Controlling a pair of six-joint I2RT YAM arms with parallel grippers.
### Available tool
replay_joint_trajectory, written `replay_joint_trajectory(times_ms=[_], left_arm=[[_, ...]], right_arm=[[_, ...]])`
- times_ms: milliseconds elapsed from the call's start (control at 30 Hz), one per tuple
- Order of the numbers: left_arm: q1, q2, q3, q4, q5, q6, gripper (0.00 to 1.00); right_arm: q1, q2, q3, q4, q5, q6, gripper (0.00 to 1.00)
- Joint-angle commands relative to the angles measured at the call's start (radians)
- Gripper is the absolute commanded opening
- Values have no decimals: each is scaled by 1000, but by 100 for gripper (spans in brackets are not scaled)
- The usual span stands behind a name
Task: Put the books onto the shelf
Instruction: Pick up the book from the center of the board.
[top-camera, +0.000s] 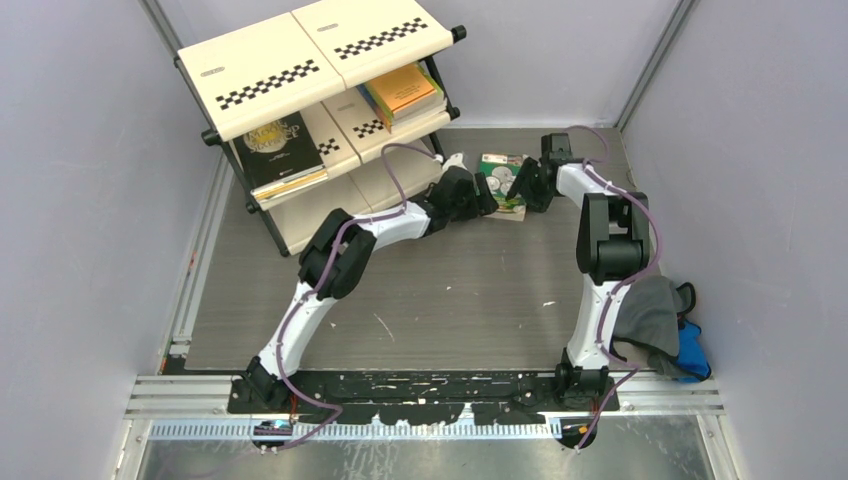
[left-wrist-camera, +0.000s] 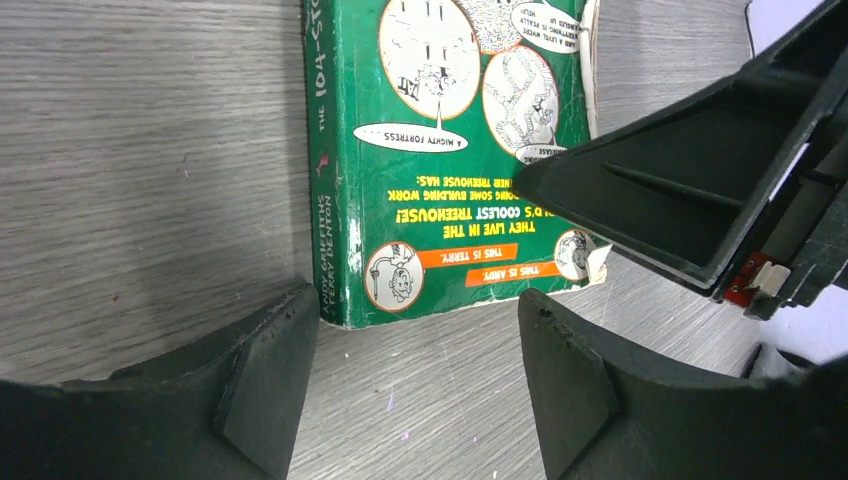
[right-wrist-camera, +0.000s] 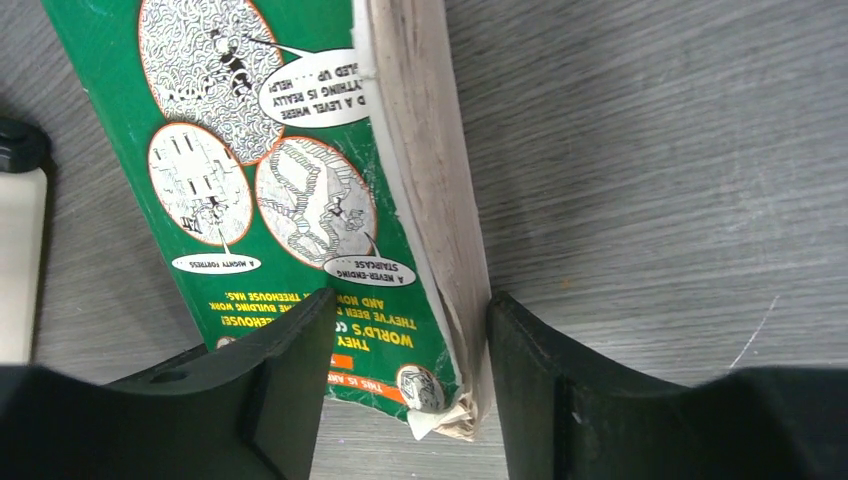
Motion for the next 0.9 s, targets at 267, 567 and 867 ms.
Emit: replay_joint_trajectory(times_ms=[267, 567, 867], left_arm=[[-18, -43, -86, 64, 49, 9, 72], [-2, -141, -210, 90, 30, 0, 87], [13, -176, -265, 113, 31, 1, 95]], right_arm=[[6, -20, -128, 51, -105, 140, 2], [-45, -133, -234, 124, -222, 232, 1], [-113, -221, -342, 178, -308, 311, 1]])
